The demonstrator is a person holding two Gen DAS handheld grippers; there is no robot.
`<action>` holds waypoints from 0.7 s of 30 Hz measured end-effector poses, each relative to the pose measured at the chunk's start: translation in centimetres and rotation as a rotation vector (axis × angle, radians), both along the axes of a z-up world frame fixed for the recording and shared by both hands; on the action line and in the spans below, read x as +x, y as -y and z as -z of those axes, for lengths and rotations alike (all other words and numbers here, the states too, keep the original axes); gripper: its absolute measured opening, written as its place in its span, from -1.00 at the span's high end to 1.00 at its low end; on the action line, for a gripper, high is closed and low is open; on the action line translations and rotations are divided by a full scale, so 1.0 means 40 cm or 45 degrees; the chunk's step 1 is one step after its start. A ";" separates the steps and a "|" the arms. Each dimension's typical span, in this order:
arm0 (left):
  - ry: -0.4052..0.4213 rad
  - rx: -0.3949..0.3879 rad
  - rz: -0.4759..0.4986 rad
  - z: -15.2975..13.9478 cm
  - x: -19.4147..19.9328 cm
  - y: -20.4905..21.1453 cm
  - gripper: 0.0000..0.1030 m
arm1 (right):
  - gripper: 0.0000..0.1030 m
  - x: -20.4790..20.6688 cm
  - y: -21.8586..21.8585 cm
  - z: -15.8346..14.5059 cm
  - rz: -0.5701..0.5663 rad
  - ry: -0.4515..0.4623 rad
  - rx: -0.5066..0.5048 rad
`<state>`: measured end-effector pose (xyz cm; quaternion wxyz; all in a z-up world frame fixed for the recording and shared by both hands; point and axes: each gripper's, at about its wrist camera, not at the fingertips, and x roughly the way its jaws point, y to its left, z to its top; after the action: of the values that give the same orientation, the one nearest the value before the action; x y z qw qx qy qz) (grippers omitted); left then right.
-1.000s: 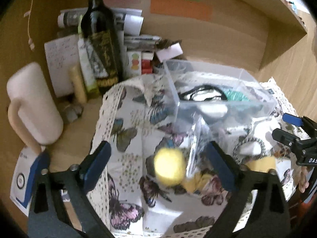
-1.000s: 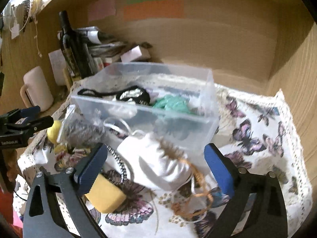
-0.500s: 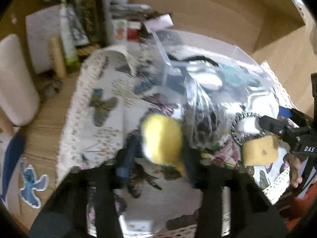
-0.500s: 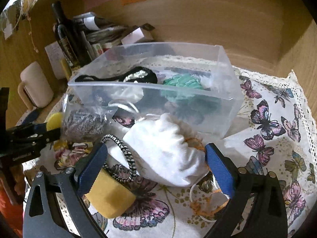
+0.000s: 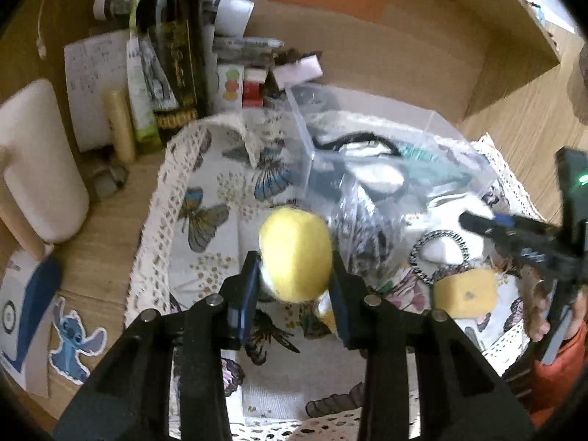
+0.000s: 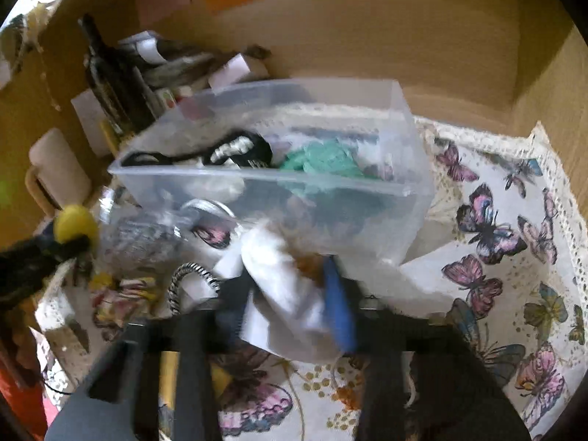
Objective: Organize soft objects
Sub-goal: 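Grasp the yellow ball with the left tool while the right grasps the white cloth bag, then carry the ball and cloth bag over the box and release both inside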
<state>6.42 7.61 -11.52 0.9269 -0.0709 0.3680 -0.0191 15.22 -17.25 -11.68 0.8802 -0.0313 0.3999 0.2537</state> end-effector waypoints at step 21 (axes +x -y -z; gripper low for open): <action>0.244 0.014 0.086 -0.178 0.056 0.079 0.31 | 0.76 -0.093 0.013 -0.179 -0.053 0.383 -0.014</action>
<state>8.64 4.44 -4.42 0.9571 -0.0512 0.2799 -0.0551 11.50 -17.76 -4.54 0.9245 -0.0819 0.2642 0.2622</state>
